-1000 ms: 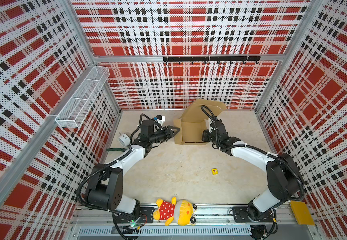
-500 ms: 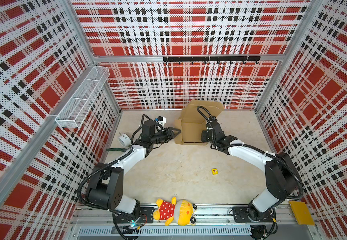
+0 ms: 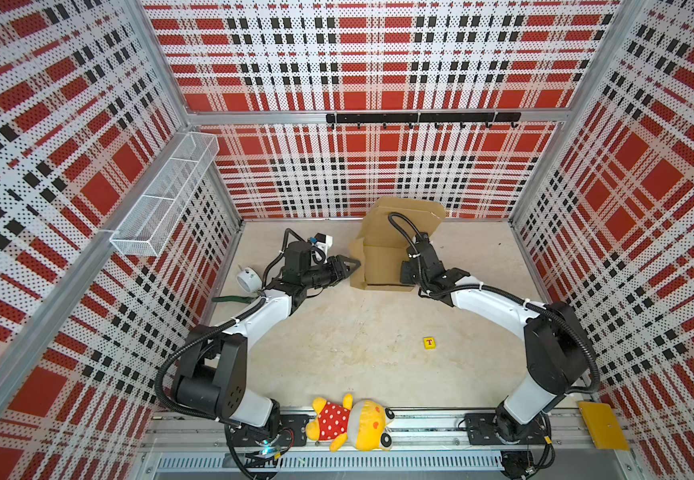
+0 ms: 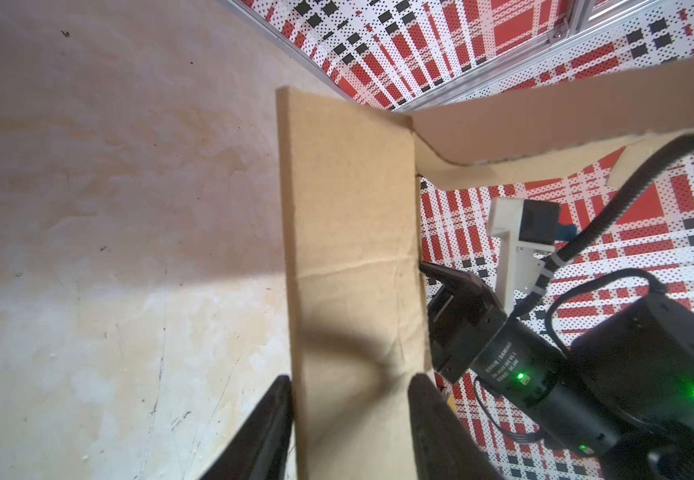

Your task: Fold the paper box

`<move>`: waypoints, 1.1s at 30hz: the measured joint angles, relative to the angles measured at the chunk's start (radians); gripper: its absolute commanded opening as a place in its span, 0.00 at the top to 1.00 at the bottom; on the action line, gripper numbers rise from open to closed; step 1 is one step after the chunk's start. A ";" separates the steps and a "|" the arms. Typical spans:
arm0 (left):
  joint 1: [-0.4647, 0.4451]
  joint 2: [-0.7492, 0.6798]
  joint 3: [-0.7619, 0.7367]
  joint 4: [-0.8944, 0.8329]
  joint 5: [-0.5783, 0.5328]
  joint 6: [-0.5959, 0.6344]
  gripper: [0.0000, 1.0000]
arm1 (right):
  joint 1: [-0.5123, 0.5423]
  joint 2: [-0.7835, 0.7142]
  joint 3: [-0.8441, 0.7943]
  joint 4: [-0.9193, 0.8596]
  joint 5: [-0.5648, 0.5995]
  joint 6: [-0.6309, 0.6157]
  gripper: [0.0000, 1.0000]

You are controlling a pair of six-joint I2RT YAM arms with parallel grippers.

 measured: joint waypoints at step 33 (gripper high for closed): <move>-0.103 0.085 0.113 -0.252 -0.240 0.147 0.63 | 0.085 0.150 0.156 -0.191 0.152 0.129 1.00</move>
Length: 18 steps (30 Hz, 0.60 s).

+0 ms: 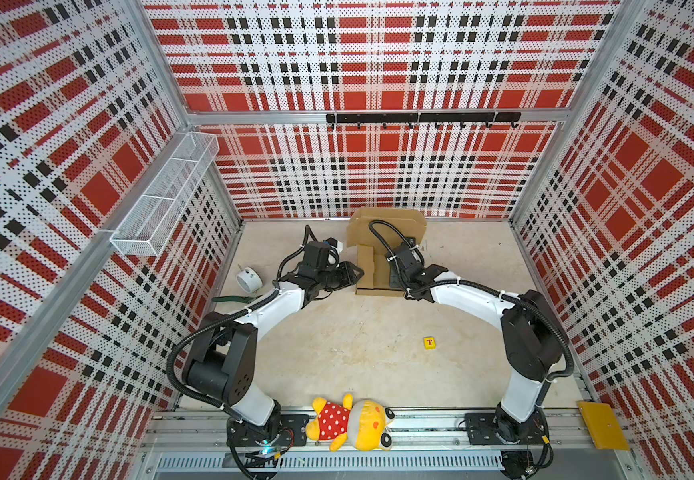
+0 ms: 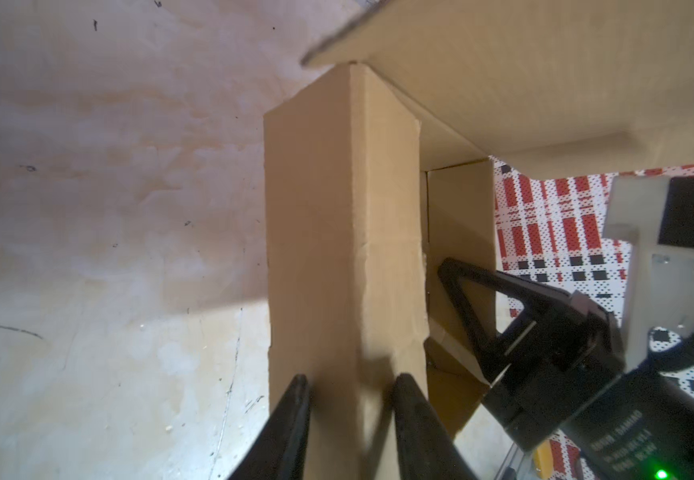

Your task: Fold the paper box

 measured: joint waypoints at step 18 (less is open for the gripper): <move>-0.096 0.112 0.100 -0.186 -0.277 0.159 0.73 | 0.032 0.096 0.072 -0.107 0.062 0.130 1.00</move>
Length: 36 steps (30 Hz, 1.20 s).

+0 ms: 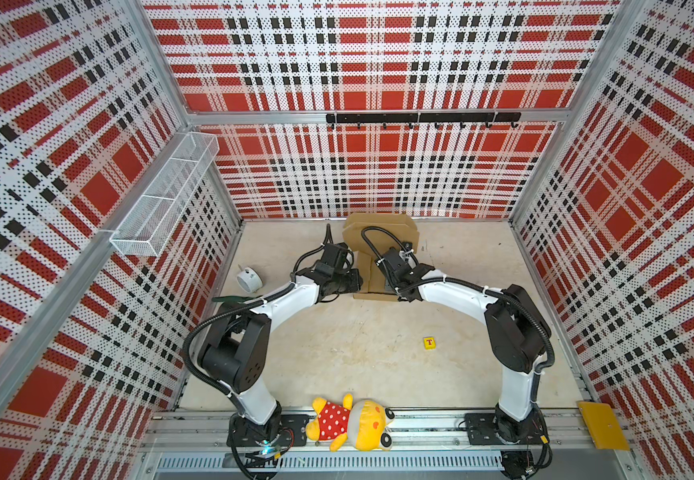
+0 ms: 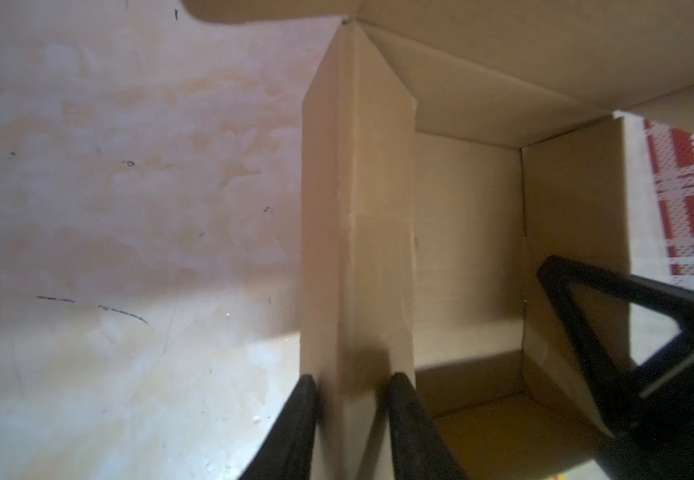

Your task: Fold the paper box

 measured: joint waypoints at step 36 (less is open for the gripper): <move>-0.108 0.268 0.208 -0.208 -0.404 0.130 0.74 | 0.009 0.137 -0.029 0.090 -0.066 0.174 1.00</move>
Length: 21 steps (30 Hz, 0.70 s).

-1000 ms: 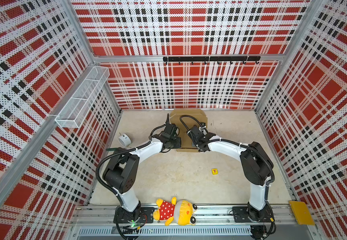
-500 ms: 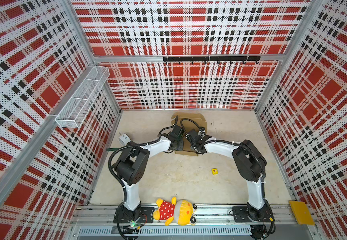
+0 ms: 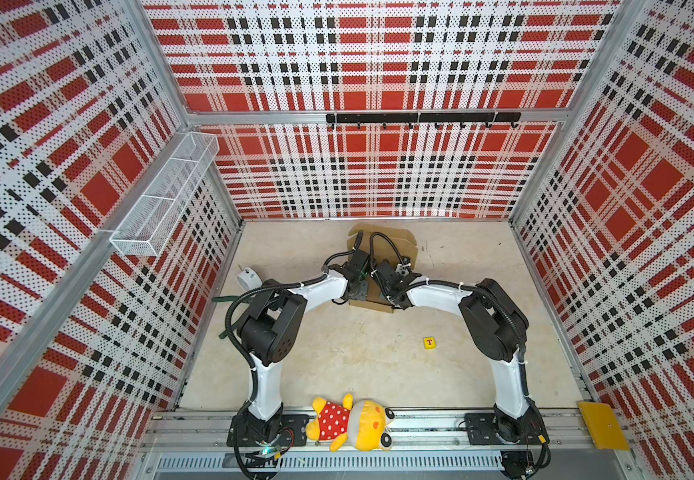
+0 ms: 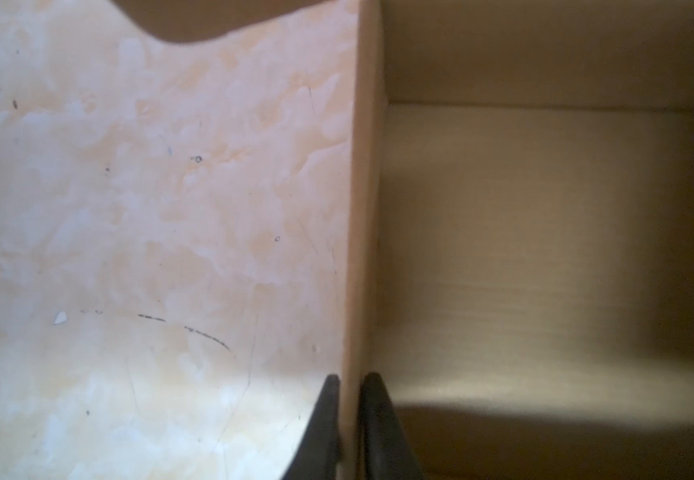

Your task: Fold the paper box

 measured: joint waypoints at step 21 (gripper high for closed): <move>0.005 0.079 0.116 -0.069 -0.063 0.048 0.94 | -0.001 0.004 -0.012 0.046 0.003 0.019 1.00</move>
